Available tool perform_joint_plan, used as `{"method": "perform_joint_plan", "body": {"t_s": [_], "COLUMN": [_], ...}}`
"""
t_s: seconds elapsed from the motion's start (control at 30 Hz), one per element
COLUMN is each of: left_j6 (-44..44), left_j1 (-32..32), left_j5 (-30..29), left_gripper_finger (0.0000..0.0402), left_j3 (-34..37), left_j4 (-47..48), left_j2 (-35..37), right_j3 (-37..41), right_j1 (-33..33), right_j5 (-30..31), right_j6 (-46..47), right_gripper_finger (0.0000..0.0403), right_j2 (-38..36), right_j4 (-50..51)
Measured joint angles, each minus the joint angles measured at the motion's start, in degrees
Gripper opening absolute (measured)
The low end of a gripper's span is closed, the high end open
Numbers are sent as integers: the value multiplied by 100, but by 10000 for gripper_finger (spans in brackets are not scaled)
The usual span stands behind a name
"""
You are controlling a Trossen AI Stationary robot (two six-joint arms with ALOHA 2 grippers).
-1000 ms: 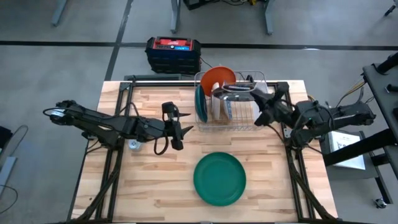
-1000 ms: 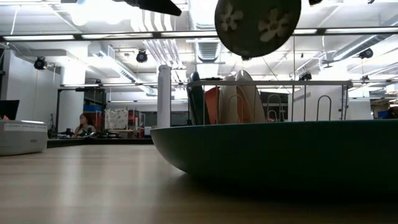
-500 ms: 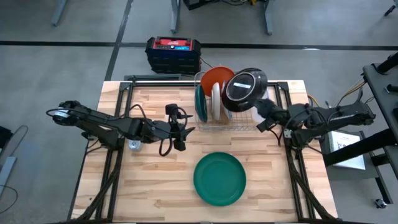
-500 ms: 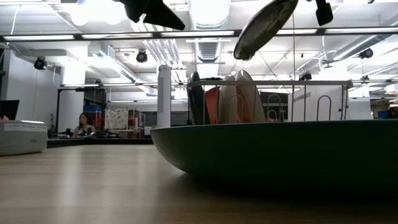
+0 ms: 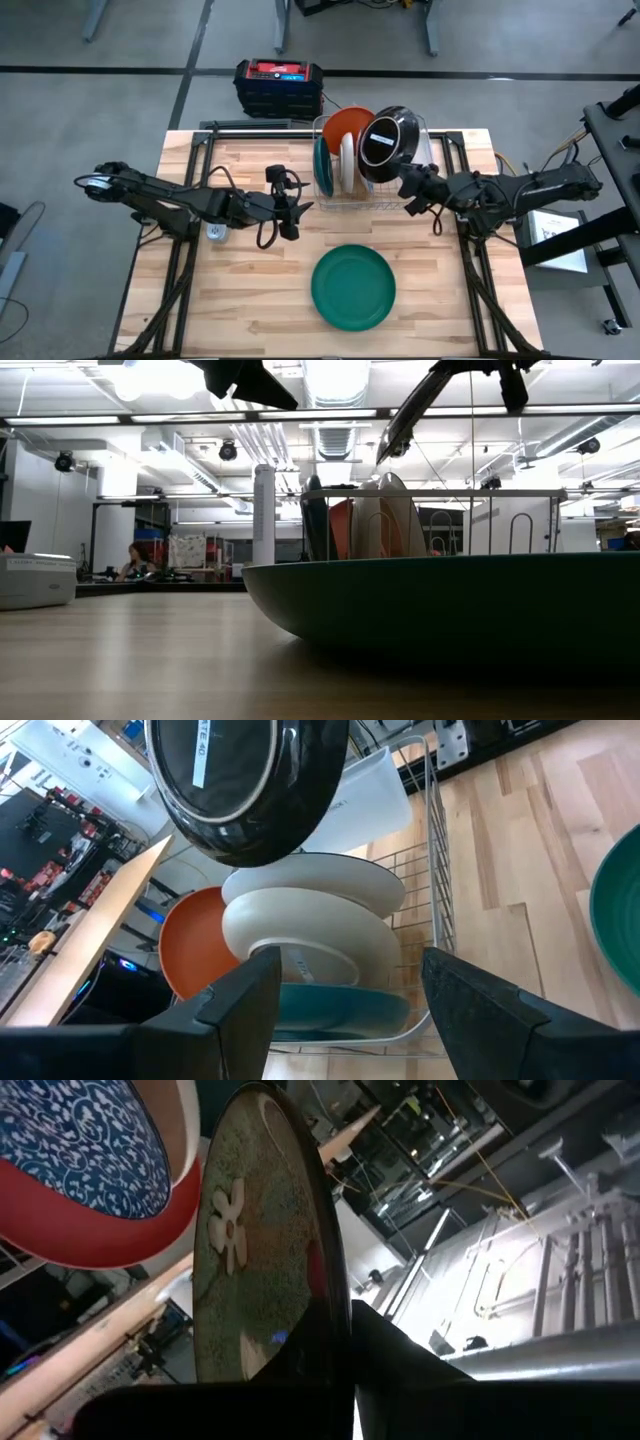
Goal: Sort dishes
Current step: Put the green patterned plate in the dish rack
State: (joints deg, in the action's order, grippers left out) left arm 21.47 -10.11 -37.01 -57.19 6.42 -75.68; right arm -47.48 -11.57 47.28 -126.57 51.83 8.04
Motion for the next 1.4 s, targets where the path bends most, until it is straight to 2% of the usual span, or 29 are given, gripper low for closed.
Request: {"method": "perform_joint_plan", "body": {"t_s": [0.17,0.27,0.37,0.47,0.57,0.67,0.83,0.9,1.0,1.17,1.4], "left_j6": [-10,-11,-11,-11,-11,-11,-11,-11,-11,-54,-88], "left_j1": [0,3,7,11,11,11,11,11,11,11,11], "left_j5": [0,0,0,1,0,0,0,0,0,0,0], "left_gripper_finger": [230,230,230,230,230,230,230,230,230,230,230], "left_j3": [-1,0,-2,0,0,0,0,0,0,0,0], "left_j4": [1,2,2,0,0,0,1,2,2,42,117], "left_j2": [0,0,0,0,0,0,0,0,0,0,0], "right_j3": [4,11,1,0,0,-2,9,12,122,274,275], "right_j1": [0,49,219,495,812,1094,1479,1606,1750,2140,3114], "right_j5": [22,131,563,1322,1768,1692,1458,1386,1267,337,-796], "right_j6": [189,892,2501,4514,6572,8281,10140,10521,10622,10279,9720], "right_gripper_finger": [2,2,2,2,2,2,2,2,2,2,2], "right_j2": [1,-80,-153,-254,-419,-581,-595,-593,-557,-561,-661], "right_j4": [-111,-999,-2331,-2930,-2528,-1372,-117,48,74,74,-163]}}
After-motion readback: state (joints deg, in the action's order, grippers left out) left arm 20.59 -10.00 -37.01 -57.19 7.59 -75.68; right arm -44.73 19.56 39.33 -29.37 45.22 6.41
